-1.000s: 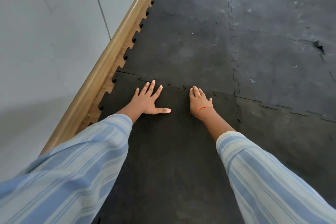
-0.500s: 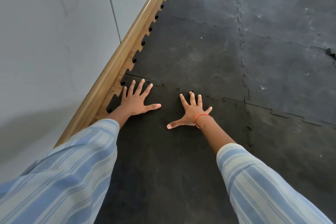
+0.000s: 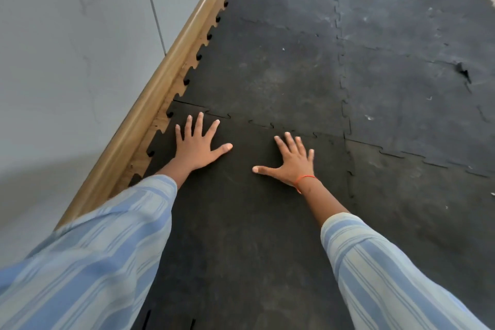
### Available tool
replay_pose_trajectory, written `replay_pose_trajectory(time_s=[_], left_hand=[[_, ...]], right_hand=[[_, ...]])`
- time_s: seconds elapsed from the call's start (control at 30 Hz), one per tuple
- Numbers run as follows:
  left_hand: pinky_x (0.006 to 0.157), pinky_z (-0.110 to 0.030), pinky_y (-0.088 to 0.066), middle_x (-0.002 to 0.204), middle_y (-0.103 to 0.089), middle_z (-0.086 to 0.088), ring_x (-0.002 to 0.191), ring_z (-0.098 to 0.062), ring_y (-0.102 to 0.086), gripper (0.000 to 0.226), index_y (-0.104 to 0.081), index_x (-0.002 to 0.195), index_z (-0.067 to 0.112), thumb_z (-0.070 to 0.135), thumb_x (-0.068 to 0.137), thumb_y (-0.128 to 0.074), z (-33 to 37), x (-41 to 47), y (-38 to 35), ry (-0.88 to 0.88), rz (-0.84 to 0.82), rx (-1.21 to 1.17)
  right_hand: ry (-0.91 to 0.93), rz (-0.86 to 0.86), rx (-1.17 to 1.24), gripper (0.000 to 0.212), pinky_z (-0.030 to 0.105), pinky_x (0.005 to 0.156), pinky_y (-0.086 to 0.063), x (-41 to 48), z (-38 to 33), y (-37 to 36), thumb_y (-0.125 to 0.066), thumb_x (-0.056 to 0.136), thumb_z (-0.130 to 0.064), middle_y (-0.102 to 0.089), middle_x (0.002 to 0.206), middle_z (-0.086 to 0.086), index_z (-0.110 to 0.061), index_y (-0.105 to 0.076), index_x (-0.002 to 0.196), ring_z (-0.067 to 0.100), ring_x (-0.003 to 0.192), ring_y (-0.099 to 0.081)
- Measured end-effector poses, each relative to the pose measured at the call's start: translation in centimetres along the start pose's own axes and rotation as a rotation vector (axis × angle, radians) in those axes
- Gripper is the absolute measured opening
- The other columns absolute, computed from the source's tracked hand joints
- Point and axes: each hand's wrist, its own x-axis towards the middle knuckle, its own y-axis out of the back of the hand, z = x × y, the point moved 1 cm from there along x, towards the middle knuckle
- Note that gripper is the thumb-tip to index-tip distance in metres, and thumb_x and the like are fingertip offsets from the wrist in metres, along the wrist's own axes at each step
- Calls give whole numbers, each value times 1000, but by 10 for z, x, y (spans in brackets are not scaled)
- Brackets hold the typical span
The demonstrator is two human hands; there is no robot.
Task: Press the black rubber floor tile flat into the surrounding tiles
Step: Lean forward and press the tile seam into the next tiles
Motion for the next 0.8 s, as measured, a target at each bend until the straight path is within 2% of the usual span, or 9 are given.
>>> replay_pose_trajectory(time_s=[0.1,0.27,0.63,0.7,0.8], left_hand=[[107,-66,11,159,18,-8,143,-40,17,100,6,147,47,95,60,-9,34,-17,-18,-17,71,20],[103,-73,8,157,26,-8,139,-48,22,111,16,144,49,100,50,-18,67,2,-11,-120,-77,114],[105,-72,6,151,37,-9,136,-47,27,111,27,140,46,96,57,-27,78,6,1,-56,-258,155],[105,-72,5,151,38,-13,137,-48,27,113,28,141,43,96,57,-26,88,-2,-3,-61,-251,145],[103,-72,9,149,39,-17,135,-48,31,116,29,141,40,98,53,-18,120,-28,-26,-170,-217,150]], right_hand=[[-130,119,-3,127,53,117,9,-15,52,3,-32,43,-102,7,162,-10,-39,-4,150,17,148,13],[-133,61,-33,135,53,117,9,-11,71,10,-32,35,-103,10,161,-12,-40,1,150,15,147,16],[-131,-54,-6,128,53,116,14,-10,72,18,-44,48,-96,20,160,-9,-38,10,149,17,145,23],[-188,-18,13,125,50,117,12,-24,79,15,-39,51,-97,20,160,-7,-37,9,150,18,146,22],[-291,102,-43,112,46,120,9,-58,84,-4,-20,63,-95,17,160,-2,-30,9,151,20,146,19]])
